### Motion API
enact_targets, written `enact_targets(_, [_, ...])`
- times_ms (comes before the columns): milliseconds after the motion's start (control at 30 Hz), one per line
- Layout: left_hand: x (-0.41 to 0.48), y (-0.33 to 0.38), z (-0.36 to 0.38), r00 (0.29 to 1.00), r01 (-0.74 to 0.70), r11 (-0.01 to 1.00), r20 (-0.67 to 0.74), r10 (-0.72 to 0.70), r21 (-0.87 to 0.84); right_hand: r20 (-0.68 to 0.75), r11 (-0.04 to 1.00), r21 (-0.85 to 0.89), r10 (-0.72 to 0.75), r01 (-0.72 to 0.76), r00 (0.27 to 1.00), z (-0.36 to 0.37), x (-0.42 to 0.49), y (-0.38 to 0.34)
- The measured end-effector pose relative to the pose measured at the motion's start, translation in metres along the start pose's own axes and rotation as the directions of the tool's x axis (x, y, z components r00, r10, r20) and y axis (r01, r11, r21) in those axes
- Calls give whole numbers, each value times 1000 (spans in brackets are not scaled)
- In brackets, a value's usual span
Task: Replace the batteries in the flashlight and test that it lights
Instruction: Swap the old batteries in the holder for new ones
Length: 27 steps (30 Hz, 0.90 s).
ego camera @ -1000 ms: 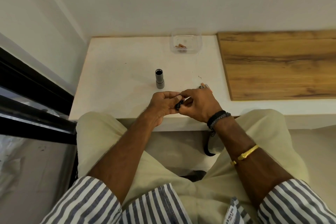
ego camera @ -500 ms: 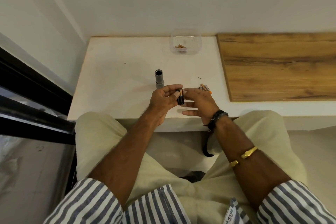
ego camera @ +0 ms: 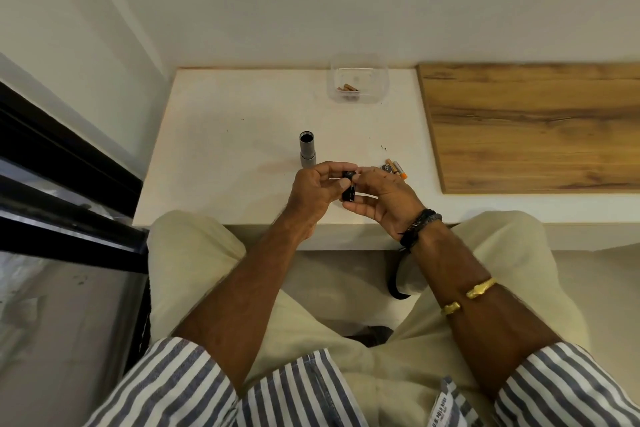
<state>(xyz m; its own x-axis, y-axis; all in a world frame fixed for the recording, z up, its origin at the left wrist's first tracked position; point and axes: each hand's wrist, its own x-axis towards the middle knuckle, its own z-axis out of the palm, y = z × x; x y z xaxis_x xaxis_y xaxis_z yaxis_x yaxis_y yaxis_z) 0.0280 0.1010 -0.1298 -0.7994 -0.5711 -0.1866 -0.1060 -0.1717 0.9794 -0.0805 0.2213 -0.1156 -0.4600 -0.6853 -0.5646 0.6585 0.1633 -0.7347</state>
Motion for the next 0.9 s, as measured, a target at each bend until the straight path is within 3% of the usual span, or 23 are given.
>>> enact_targets(633, [-1,0,4,991,-136,986,3,137,101,49,990,120,74,-79,996,-2,0,-4])
enact_targets(900, [0,-1,10,989,-150,979,14,149,141,-35,993,111,51,-47,998,3,0,-4])
